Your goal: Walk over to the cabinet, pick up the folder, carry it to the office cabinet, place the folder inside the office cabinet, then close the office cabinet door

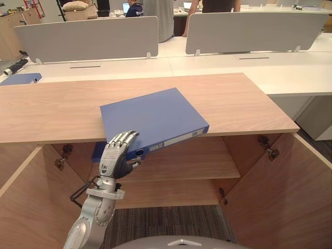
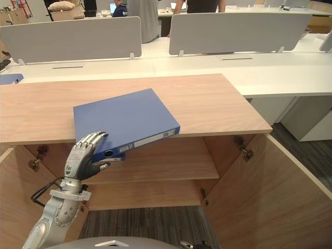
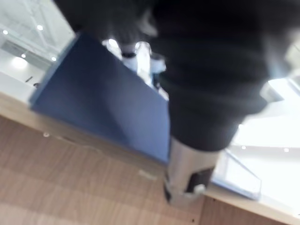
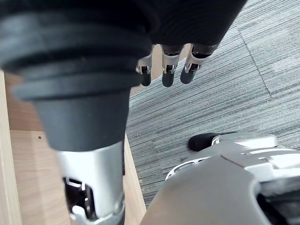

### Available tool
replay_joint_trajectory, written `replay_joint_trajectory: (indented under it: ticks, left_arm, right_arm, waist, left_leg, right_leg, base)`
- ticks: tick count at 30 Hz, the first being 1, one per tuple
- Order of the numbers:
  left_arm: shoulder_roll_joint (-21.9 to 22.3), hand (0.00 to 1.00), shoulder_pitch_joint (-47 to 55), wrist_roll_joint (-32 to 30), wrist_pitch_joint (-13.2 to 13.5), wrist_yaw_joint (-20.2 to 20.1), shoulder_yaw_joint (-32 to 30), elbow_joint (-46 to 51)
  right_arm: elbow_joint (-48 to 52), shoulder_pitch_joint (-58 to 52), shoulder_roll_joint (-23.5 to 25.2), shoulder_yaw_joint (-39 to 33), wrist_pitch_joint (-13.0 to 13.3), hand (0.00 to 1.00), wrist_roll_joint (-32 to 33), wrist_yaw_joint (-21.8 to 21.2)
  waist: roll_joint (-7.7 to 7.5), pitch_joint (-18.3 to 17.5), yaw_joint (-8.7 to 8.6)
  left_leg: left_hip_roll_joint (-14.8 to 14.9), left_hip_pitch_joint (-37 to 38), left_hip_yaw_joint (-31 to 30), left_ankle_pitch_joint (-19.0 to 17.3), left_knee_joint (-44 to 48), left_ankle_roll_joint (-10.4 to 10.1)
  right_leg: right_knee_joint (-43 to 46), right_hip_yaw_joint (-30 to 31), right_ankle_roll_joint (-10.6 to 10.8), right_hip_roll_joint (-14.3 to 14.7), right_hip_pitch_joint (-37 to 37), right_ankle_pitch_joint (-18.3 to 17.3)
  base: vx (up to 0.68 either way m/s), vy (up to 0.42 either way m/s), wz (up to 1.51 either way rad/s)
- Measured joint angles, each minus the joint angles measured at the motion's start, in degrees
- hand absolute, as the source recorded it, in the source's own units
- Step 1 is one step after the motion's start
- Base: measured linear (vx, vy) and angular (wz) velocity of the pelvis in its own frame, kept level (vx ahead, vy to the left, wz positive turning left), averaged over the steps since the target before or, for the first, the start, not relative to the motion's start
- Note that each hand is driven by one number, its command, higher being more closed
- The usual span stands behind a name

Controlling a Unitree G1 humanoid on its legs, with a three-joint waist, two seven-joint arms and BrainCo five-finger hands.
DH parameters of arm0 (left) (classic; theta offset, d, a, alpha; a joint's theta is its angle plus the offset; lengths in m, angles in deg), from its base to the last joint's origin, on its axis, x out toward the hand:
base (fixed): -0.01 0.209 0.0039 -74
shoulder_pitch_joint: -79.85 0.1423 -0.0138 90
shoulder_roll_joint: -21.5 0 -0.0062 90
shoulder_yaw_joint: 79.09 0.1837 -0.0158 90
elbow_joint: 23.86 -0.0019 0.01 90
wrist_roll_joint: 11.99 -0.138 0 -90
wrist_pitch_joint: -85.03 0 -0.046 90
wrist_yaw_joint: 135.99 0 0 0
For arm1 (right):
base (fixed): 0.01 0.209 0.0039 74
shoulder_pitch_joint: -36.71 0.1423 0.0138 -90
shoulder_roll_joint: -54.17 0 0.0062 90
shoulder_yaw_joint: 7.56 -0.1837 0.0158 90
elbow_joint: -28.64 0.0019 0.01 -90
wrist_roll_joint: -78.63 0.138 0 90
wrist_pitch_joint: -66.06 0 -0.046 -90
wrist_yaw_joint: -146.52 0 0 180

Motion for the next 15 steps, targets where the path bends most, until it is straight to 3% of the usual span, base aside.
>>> replay_joint_trajectory:
  ticks: [15]
  left_arm:
    - [0.99, 1.0, -2.54, -1.75, -0.43, 1.19, -1.26, -0.02]
  right_arm:
    - [0.76, -0.34, 0.16, -0.01, -0.15, 0.0, 1.86, -0.1]
  waist:
    - [-0.04, -0.01, -0.93]
  left_leg:
    - [-0.04, -0.07, 0.27, 0.0, -0.3, 0.0]
  right_leg:
    - [-1.69, 0.17, 0.13, 0.08, 0.49, 1.04]
  base:
    - [-0.03, -0.016, -0.01]
